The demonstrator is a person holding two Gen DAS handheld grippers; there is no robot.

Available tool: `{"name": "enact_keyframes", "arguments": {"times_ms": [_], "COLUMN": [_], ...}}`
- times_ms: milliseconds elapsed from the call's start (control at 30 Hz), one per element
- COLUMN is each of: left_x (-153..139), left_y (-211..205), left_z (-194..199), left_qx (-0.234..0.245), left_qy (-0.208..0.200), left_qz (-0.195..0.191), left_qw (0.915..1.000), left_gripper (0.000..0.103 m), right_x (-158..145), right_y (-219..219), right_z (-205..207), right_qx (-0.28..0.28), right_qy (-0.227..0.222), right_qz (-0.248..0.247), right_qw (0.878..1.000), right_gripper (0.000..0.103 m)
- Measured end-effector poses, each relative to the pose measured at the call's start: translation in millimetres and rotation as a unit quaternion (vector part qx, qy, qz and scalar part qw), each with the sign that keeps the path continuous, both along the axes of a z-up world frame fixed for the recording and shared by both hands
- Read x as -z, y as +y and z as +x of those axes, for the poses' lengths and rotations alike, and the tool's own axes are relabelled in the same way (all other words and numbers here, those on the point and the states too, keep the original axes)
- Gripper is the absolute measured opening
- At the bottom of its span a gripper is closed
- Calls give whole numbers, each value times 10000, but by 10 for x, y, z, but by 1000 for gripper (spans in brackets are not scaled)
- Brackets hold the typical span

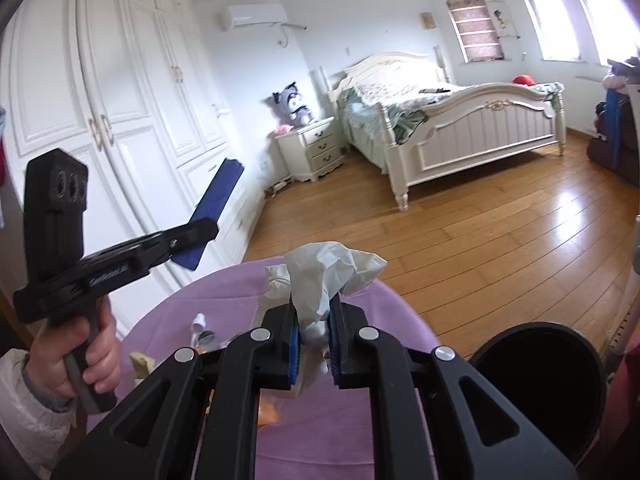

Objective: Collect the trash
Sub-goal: 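Drop the blue tube and tissues into the black bin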

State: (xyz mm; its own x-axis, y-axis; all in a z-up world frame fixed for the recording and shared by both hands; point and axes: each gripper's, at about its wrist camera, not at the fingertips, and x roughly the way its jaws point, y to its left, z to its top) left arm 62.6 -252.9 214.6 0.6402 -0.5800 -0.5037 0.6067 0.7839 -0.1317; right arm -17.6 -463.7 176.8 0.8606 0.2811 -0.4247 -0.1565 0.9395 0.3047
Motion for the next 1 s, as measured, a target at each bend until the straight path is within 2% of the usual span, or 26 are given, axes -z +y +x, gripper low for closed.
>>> {"name": "enact_keyframes", "arguments": {"times_ms": [167,300,467,733,1000], "left_x": [122,373,661,1031,1238], "left_y": [-602,-960,-1446,-2060,-2342], "left_z": [-252,-299,-331,-353,-304], "left_qx": [500,737,1025,1366,1495], "left_qy": [39,396,665,946,1109], "left_qz": [-125,-273,-242,-24,166], "left_qw": [9987,9961,9922,9861,9824], "left_gripper": [6,6,6,6,6], "right_x": [114,330,612,947,1185], "right_y": [-463,-817,-1196,-1572,-1752], "right_z": [-115,-169,-243,-278,-299], "right_qx": [633,1074,1442,1754,1821], "right_qy": [24,223,472,777,990], "right_qz": [-147,-147,-3,96,224], "right_qw": [9979,9939,9884,9814,9780], "right_gripper": [12,12,12,12,13]}}
